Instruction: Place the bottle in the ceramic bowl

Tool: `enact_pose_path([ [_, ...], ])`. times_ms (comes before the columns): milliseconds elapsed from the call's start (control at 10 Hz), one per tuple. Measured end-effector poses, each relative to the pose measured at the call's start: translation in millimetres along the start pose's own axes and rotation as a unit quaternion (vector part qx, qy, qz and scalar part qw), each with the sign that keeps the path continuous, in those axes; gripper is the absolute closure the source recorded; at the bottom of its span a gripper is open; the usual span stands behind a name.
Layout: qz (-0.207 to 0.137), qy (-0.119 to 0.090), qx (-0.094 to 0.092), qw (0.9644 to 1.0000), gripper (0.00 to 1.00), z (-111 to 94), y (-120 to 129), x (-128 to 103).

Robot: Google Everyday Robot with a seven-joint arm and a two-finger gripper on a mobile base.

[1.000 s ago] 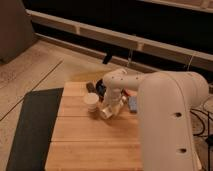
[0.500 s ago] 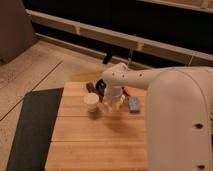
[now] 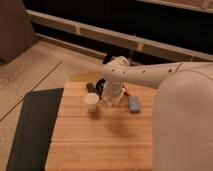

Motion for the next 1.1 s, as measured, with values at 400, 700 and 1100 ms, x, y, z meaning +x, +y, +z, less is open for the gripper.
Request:
enact_pose_path([
  [400, -0.143, -0.053, -0.044, 0.9874, 1.0, -18, 69, -31],
  [700, -0.162, -0.057, -0.05, 0.9839, 1.0, -13, 67, -44],
  [1100, -0.166, -0.06, -0.038, 0.9836, 1.0, 13, 33, -73],
])
